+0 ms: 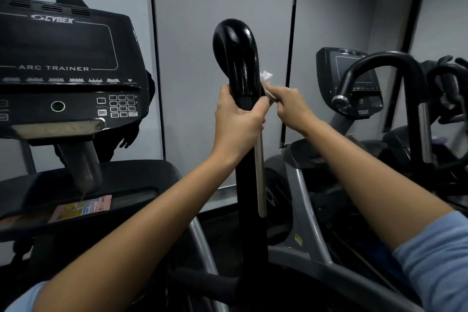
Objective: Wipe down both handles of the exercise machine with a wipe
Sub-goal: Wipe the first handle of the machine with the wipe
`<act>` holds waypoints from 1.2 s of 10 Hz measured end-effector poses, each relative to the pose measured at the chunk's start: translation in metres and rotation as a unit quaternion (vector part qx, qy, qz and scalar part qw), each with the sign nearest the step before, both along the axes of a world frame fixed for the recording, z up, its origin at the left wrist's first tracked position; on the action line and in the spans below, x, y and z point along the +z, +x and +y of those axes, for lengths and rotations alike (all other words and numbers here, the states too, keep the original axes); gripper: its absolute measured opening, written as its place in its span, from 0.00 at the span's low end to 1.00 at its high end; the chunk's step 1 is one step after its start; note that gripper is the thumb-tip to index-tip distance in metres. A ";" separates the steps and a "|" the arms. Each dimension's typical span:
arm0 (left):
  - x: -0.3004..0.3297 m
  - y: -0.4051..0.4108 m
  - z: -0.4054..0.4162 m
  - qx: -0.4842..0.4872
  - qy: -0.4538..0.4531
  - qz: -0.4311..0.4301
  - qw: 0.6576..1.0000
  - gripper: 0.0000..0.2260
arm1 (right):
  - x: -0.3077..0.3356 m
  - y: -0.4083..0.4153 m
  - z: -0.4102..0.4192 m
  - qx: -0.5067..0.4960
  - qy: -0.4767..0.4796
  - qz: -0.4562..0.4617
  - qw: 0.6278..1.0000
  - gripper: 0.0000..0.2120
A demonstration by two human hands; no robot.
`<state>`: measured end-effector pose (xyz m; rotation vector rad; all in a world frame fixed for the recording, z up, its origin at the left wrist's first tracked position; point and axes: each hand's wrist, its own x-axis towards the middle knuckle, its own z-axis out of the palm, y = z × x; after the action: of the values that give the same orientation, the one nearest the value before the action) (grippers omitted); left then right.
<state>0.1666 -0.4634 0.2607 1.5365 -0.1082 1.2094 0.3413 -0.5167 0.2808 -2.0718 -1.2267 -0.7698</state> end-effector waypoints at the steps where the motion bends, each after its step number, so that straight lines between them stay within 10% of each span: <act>1: 0.000 -0.001 -0.001 0.003 0.000 0.002 1.000 0.10 | -0.008 -0.003 -0.015 -0.075 -0.009 -0.045 0.996 0.16; 3: 0.000 0.003 0.001 0.016 -0.003 0.000 1.000 0.11 | -0.004 -0.045 0.023 -0.011 0.114 -0.273 0.955 0.20; 4: 0.000 0.005 0.001 0.022 -0.005 -0.001 1.000 0.14 | -0.005 -0.040 0.030 0.150 0.115 -0.104 0.976 0.17; 5: 0.000 0.004 0.001 0.019 -0.006 0.002 1.000 0.14 | -0.010 -0.008 0.031 -0.396 -0.030 -0.512 0.762 0.27; 8: -0.001 0.001 0.001 0.000 -0.006 0.002 1.000 0.11 | -0.066 0.035 0.000 -0.165 -0.101 -0.524 0.830 0.18; 9: -0.001 0.000 0.000 0.002 -0.005 0.003 1.000 0.11 | -0.075 0.029 -0.001 -0.126 -0.059 -0.489 0.861 0.20; 10: 0.000 -0.001 -0.001 0.007 -0.003 0.009 1.000 0.10 | -0.084 0.008 -0.006 -0.103 0.133 -0.189 0.967 0.17; 11: -0.001 0.000 -0.001 0.007 -0.003 0.009 1.000 0.10 | -0.052 -0.013 -0.005 -0.035 0.366 0.165 0.915 0.14; 12: -0.001 0.001 -0.001 0.016 -0.001 0.007 1.000 0.10 | -0.011 -0.031 0.010 0.073 0.340 0.205 0.915 0.16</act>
<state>0.1671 -0.4641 0.2601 1.5492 -0.0743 1.2232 0.3108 -0.5066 0.2701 -1.4437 -0.7231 -0.5452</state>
